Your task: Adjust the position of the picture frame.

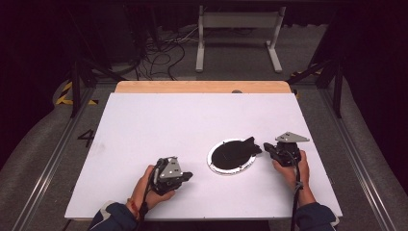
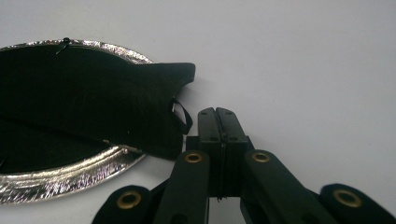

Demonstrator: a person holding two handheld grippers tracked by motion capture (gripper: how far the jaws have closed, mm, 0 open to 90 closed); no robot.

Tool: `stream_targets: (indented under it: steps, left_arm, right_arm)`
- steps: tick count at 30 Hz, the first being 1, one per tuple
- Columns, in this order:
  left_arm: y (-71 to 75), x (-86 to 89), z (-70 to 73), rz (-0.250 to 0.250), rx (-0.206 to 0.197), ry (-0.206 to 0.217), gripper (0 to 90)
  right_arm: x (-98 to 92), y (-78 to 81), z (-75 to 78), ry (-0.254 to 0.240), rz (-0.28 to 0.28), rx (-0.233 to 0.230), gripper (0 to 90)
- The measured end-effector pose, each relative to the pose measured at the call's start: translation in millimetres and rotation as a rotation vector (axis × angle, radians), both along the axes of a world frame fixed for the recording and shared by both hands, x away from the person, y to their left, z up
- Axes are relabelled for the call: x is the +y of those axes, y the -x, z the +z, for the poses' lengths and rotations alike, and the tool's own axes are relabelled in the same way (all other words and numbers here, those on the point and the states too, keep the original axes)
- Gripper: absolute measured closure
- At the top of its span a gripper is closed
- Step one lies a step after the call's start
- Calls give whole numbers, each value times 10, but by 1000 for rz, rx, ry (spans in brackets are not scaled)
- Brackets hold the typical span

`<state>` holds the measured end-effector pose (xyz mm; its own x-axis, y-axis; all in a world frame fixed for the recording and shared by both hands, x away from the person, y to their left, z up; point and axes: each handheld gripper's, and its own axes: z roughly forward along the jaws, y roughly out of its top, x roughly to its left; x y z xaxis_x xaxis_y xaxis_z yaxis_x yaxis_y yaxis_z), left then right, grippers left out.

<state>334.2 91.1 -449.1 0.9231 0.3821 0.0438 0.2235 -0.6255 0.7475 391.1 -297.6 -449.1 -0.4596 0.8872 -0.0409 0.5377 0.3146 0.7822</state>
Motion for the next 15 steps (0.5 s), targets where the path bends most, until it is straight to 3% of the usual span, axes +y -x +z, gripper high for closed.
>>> stream_targets:
  steps: [6,9,13,15]
  left_arm:
    - [-74,-341,-43,-56,37,6,890]
    - [-79,-473,-90,-78,48,-8,877]
    - [-103,-535,-108,-85,59,8,841]
    - [-101,-556,-109,-84,55,3,841]
  right_arm:
    - [103,-57,-60,53,36,35,900]
    - [91,-59,-67,41,38,40,900]
    - [113,-49,-57,65,64,43,900]
    - [119,-41,-58,51,93,51,900]
